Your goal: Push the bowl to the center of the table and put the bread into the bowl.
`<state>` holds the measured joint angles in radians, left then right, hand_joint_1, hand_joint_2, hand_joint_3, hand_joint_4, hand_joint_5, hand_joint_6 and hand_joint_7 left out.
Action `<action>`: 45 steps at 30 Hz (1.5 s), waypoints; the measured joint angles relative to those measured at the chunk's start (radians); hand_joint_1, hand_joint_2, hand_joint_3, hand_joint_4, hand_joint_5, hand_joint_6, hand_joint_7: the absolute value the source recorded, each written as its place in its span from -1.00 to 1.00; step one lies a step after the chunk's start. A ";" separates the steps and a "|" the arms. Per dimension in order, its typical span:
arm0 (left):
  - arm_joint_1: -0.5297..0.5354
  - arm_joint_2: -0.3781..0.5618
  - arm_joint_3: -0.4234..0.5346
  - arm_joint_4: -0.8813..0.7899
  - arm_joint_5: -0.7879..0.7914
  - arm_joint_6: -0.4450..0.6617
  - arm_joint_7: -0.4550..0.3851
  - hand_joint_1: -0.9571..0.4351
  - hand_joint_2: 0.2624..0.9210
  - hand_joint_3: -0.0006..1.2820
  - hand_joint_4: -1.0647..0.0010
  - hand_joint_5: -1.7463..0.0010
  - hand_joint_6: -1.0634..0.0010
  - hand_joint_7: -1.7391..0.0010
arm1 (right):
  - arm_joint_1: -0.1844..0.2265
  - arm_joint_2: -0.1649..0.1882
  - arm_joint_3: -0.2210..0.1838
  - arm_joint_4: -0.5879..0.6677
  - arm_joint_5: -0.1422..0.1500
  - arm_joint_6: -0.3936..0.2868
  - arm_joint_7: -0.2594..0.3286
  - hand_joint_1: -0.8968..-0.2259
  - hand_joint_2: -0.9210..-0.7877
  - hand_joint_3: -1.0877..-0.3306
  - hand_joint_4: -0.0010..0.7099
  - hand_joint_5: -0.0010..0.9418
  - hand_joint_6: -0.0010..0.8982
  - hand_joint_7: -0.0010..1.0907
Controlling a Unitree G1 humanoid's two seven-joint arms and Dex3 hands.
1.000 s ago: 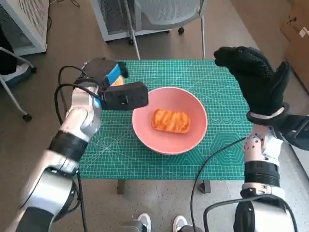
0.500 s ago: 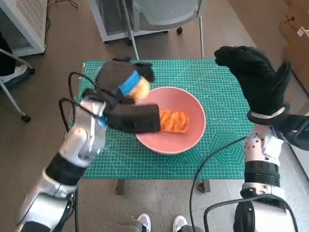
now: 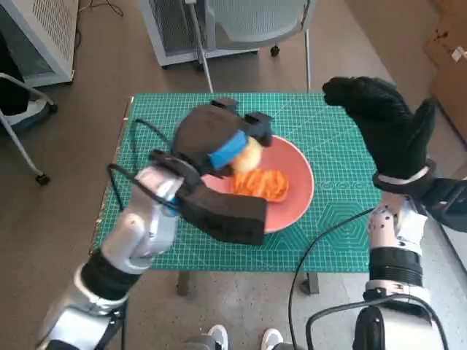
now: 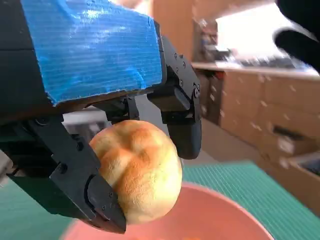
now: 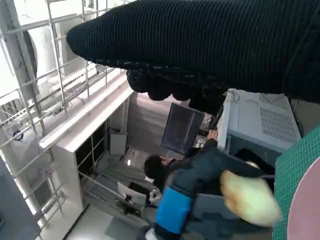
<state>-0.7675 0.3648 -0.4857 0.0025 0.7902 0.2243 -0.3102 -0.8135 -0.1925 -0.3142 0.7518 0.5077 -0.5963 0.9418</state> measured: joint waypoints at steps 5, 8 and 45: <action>-0.001 -0.027 0.002 0.054 -0.046 -0.047 -0.025 0.46 0.90 -0.82 -0.05 0.09 0.04 0.18 | 0.007 0.000 0.000 -0.010 -0.001 -0.002 -0.013 -0.30 -1.00 0.09 -0.22 -1.00 -0.21 -1.00; -0.003 -0.032 0.003 0.090 -0.078 -0.071 -0.057 0.24 0.75 -0.93 0.41 0.69 0.21 0.67 | 0.011 0.000 0.001 -0.017 -0.001 -0.002 -0.020 -0.29 -1.00 0.09 -0.22 -1.00 -0.21 -1.00; -0.047 -0.122 0.438 0.630 -0.781 -0.481 -0.106 -0.42 1.00 -0.70 1.00 1.00 0.81 1.00 | 0.024 0.001 0.027 -0.086 -0.003 0.010 -0.077 -0.28 -1.00 0.14 -0.24 -1.00 -0.20 -0.99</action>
<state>-0.8145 0.2430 -0.0474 0.6326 0.0088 -0.2564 -0.4166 -0.7891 -0.1916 -0.2871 0.6660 0.5042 -0.5865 0.8648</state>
